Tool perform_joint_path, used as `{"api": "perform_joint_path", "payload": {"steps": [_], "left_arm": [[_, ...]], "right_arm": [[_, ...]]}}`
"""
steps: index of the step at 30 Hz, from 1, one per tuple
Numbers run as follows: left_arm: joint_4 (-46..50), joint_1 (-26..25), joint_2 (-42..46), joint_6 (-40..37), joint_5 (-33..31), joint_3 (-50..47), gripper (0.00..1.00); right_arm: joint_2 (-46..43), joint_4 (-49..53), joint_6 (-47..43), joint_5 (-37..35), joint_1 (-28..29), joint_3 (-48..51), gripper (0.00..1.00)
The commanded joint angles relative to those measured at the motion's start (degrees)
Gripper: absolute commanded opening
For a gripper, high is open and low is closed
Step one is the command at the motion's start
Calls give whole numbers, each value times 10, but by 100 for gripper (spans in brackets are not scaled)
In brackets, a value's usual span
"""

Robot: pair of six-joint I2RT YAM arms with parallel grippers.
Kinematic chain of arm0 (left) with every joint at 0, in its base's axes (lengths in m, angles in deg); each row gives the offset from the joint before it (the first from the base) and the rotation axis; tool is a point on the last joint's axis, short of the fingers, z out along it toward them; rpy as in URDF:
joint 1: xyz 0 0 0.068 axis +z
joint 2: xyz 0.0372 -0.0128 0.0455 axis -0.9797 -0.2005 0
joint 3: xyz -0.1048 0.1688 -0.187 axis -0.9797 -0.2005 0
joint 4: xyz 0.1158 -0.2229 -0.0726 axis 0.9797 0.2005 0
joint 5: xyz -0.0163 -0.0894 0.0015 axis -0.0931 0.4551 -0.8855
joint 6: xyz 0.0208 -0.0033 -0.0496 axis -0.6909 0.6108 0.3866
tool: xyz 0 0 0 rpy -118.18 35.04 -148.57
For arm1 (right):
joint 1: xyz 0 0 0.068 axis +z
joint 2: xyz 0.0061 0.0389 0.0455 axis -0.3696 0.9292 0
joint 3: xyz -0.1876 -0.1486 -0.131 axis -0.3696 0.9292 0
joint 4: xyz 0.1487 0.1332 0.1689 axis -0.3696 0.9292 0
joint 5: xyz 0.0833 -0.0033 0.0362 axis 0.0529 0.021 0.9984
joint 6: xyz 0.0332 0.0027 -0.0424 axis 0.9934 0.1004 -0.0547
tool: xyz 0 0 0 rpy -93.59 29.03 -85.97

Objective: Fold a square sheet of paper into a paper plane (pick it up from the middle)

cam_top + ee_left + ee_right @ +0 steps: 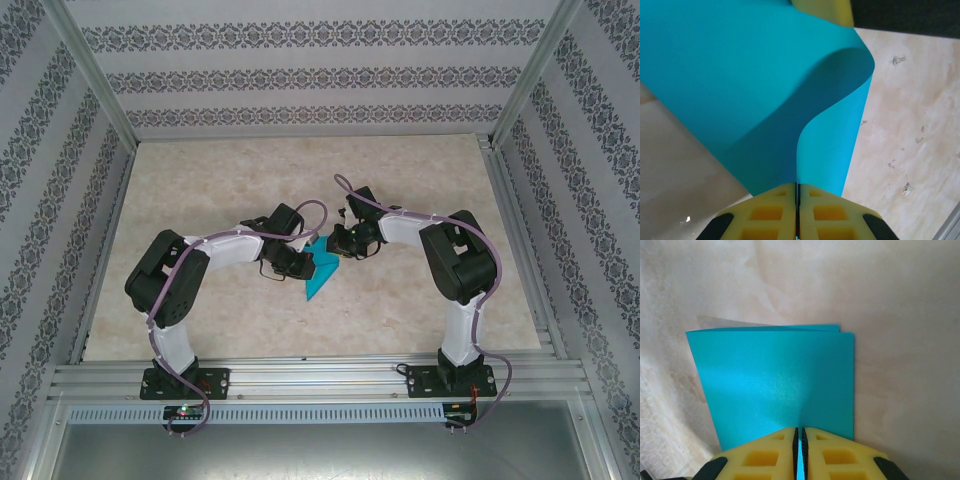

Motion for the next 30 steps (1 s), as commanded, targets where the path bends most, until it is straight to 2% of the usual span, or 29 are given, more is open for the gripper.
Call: {"api": "perform_joint_path", "payload": {"steps": [1,30], "left_arm": [[17,9,-7,13,-10,17,11],[-5,10,-3,30,-14,3,12]], "right_arm": [[18,34,-11,-23,5,-6,14],[25,30,-3,-25,7,0,14]]}}
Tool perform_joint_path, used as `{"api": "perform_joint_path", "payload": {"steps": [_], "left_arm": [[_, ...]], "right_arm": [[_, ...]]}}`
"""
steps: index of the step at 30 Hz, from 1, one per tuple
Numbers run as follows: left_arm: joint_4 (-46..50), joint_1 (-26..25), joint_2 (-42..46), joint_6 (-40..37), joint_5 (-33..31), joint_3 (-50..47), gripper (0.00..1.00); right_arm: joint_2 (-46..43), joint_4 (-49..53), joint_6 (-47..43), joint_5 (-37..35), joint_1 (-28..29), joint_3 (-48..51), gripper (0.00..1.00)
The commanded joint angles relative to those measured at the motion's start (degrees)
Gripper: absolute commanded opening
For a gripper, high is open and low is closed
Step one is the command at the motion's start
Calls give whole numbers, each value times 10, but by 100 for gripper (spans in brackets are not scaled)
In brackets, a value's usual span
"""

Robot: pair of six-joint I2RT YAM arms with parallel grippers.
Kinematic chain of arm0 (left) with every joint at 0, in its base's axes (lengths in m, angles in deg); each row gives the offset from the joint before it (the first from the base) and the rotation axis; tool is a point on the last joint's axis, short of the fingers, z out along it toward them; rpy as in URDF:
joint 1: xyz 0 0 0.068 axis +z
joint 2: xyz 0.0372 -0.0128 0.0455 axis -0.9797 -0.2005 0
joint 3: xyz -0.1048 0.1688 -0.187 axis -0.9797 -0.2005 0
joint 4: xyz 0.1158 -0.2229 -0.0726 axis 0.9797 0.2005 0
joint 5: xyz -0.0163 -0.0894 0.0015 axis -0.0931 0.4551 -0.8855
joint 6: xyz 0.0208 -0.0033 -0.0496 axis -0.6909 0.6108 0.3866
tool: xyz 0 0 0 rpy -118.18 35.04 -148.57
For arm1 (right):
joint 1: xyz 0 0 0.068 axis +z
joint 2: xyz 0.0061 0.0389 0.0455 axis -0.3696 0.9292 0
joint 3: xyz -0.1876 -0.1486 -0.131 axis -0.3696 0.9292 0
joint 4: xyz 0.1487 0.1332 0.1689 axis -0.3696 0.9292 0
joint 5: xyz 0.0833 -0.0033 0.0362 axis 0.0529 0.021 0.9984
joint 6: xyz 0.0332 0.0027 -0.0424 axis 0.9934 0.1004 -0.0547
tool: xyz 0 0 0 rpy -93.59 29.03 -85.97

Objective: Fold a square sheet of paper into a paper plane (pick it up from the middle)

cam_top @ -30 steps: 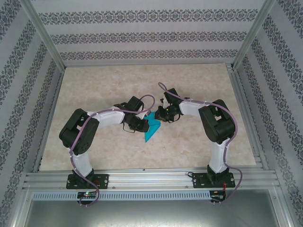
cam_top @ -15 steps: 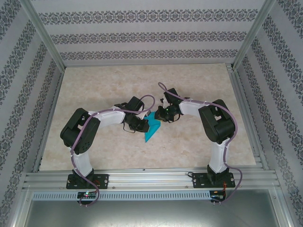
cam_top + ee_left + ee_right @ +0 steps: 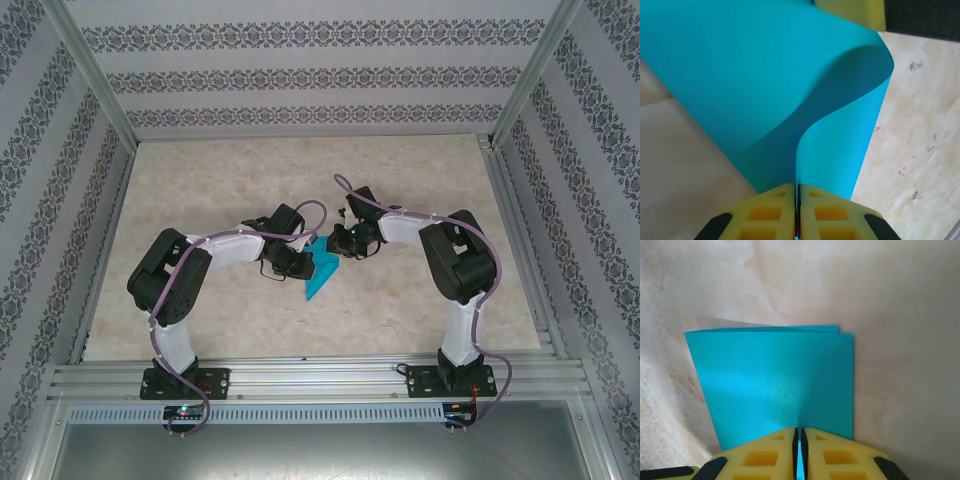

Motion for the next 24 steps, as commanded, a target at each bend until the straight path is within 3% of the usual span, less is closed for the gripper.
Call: {"api": "perform_joint_path", "payload": {"steps": [1,24], "left_arm": [[-8,10,3,12,0,1,12],[-39,9,1,57,14,-23,11]], "right_arm": [[23,28,-2,-25,7,1,14],[23,30,11,-38,7,11,13]]}}
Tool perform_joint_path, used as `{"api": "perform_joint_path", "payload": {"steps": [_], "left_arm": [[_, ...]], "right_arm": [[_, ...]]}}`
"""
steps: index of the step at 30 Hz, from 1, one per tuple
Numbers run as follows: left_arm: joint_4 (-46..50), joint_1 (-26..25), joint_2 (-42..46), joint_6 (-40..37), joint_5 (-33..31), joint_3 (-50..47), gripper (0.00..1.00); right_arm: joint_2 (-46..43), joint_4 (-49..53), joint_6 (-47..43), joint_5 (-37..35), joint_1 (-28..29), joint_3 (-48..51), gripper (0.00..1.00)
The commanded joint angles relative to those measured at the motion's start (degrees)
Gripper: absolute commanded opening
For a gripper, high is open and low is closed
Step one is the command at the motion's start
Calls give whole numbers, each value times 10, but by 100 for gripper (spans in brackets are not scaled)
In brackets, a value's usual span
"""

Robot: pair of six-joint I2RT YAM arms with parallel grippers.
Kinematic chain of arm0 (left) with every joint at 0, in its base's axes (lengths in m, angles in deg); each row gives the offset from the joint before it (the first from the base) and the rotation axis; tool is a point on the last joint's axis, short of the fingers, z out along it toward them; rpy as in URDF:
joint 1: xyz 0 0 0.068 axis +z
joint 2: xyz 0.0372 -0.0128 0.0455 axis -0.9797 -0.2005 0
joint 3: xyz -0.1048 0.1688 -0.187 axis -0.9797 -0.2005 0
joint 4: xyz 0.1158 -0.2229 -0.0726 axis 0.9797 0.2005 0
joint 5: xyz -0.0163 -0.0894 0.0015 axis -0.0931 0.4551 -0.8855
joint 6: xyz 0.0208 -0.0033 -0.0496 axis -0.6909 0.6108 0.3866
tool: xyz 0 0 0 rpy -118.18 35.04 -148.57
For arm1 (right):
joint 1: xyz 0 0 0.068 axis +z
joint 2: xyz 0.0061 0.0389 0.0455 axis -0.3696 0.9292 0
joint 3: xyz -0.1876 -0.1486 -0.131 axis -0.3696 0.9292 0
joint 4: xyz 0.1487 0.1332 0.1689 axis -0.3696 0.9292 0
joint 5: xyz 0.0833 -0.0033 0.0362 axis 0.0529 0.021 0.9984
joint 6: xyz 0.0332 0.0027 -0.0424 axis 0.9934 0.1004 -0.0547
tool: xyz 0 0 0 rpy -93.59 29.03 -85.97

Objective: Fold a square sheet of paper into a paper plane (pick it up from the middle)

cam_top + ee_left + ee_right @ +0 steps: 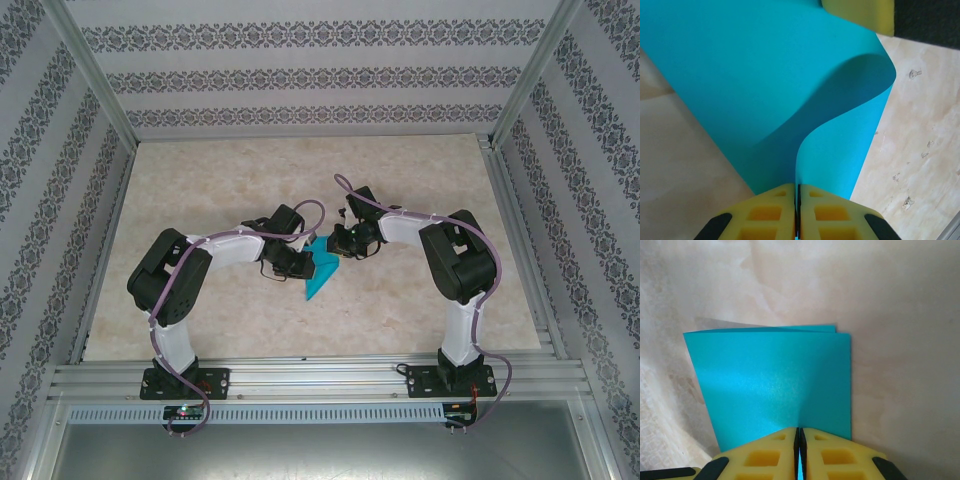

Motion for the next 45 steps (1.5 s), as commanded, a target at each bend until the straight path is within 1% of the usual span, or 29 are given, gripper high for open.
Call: {"api": "perform_joint_path", "payload": {"steps": [1,8,15,19,26,32,45], "left_arm": [[-27,9,2,22,9,-17,12],[-26,9,15,20,-10,-28,11],[-22,9,12,3,-14,-13,12],[-20,10,10,-10,-10,-1,12],[-33,9,12,-11,-2,-8,13],[-17,10,2,-12,-22,-5,12],[-19,10,-15,-14,-9,-11,12]], "right_arm": [[21,27,8,-36,7,13,13],[21,23,10,-35,7,16,13],[21,23,11,-34,7,15,12],[23,24,9,-34,7,15,13],[24,22,12,-36,7,16,13],[26,23,11,-35,7,14,13],[17,18,18,-20,7,3,15]]}}
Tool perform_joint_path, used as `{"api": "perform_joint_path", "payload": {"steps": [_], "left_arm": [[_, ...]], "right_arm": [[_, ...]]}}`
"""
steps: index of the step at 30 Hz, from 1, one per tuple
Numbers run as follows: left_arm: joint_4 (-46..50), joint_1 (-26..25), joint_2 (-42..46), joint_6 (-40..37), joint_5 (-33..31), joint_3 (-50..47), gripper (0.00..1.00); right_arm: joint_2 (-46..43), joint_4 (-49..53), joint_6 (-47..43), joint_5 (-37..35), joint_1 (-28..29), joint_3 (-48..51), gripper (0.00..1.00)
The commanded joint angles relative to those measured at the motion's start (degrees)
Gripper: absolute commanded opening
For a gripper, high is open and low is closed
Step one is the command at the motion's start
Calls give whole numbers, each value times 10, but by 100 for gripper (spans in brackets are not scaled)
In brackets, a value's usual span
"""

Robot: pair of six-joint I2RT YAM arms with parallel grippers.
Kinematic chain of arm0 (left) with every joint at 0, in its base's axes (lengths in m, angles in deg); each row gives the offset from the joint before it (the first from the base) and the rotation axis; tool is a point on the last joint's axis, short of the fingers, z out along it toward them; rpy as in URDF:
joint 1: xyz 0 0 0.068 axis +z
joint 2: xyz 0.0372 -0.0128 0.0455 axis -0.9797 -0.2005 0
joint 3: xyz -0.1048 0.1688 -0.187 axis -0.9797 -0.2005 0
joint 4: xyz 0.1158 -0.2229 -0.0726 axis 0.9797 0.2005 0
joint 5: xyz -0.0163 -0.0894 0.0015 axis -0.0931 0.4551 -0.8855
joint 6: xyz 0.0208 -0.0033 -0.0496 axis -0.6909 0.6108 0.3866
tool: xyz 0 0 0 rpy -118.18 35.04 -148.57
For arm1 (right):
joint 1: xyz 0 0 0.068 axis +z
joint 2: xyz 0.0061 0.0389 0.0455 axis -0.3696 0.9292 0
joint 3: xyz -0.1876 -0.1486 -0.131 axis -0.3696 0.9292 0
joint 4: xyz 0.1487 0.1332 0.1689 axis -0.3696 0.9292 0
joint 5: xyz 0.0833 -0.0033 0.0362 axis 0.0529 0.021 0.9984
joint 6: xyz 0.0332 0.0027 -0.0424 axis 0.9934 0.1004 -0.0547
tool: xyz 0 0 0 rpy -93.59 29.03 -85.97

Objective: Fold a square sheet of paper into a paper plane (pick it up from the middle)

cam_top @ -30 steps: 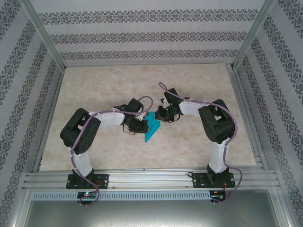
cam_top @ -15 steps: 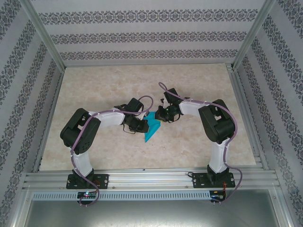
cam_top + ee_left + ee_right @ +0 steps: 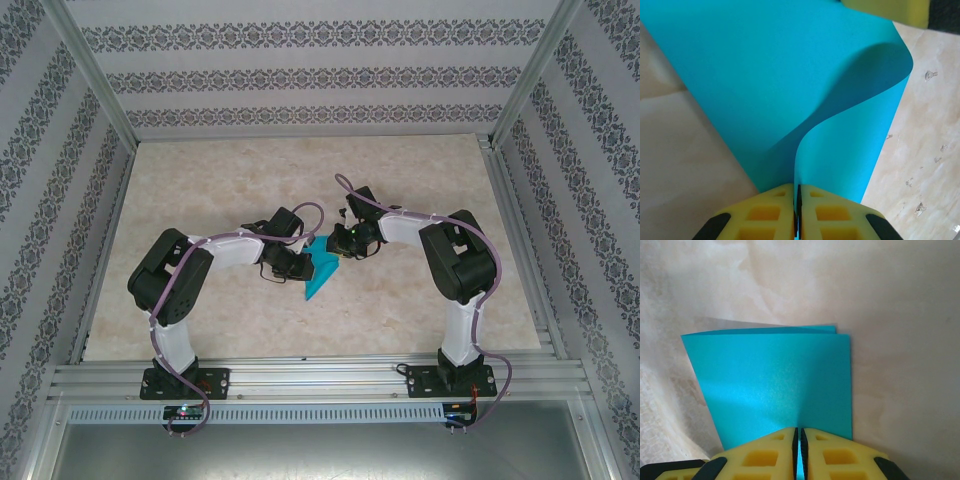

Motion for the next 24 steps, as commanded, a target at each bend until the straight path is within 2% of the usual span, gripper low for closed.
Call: {"api": "perform_joint_path", "payload": {"steps": [1,7,12,15,19,24], "left_arm": [[1,10,-12,-16,2,2,12],[5,9,-19,-21,6,4,12],[3,10,-20,-17,11,9,12],[2,9,-21,-16,15,11,12],[3,9,-23,-19,18,13,12],[5,9,-23,-21,18,13,12]], "right_arm": [[13,20,7,-18,6,0,15],[-38,4,24,-4,-9,-2,19],[-115,-13,41,-32,-17,42,21],[-161,-55,71,-37,-17,96,17],[-205,-148,128,-8,-6,177,9],[-224,-214,184,-8,54,236,6]]}}
